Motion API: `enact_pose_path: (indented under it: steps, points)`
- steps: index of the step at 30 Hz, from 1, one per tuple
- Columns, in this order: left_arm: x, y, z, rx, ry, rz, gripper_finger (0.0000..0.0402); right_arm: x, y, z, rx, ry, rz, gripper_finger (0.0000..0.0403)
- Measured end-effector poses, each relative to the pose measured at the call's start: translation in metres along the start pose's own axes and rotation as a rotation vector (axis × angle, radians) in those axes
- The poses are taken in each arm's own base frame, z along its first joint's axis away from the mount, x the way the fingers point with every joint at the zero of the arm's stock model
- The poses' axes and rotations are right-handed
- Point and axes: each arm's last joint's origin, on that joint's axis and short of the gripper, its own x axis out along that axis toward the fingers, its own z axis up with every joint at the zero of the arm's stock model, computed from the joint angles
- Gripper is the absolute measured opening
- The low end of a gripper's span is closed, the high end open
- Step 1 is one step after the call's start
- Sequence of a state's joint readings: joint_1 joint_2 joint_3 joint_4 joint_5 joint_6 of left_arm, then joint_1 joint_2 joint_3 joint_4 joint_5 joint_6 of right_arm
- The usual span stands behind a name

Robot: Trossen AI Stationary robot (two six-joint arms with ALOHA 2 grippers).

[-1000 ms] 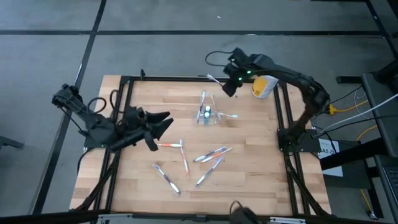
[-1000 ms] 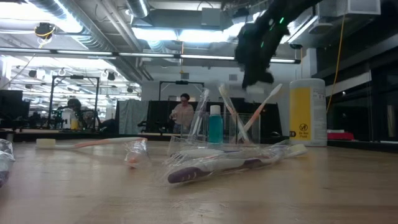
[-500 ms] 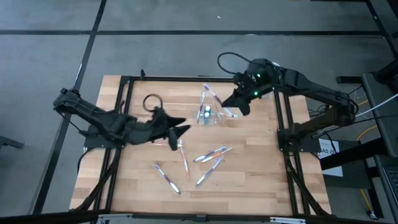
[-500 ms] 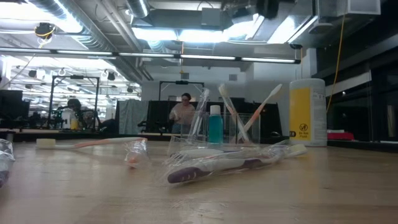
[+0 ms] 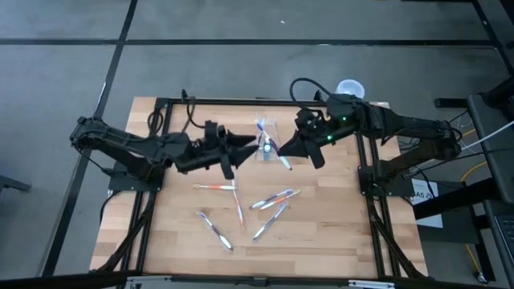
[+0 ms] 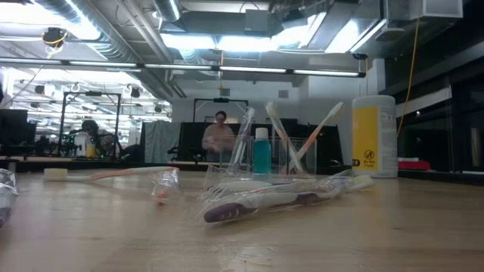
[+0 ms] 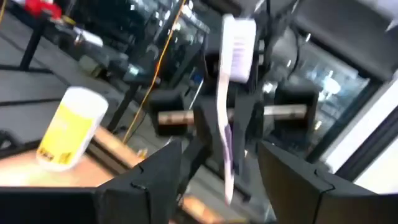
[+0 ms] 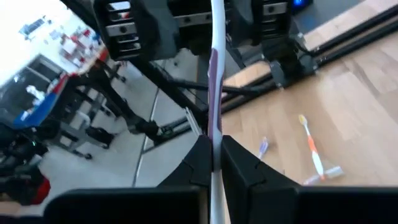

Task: Pick & Place toothbrushing station
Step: Put the purple toothbrush into the left section of the transparent organizer

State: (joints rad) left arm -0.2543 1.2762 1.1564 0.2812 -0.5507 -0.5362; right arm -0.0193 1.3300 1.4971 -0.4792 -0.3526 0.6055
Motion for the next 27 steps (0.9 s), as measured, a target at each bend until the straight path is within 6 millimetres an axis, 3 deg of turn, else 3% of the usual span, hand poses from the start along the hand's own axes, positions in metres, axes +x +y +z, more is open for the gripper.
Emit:
enact_pose_path:
  steps: [6, 16, 27]
  points:
    - [0.005, 0.001, 0.014, -0.055, -0.052, -0.128, 0.0198, 0.003, 0.008, -0.001, 0.002, -0.027, 0.013, 0.0018]
    - [0.015, 0.005, 0.006, -0.068, -0.034, -0.136, 0.0145, 0.004, 0.014, -0.001, 0.003, -0.065, 0.036, 0.0018]
    - [0.018, 0.010, 0.013, -0.053, -0.076, -0.138, 0.0144, 0.008, 0.018, -0.005, -0.001, -0.057, 0.036, 0.0018]
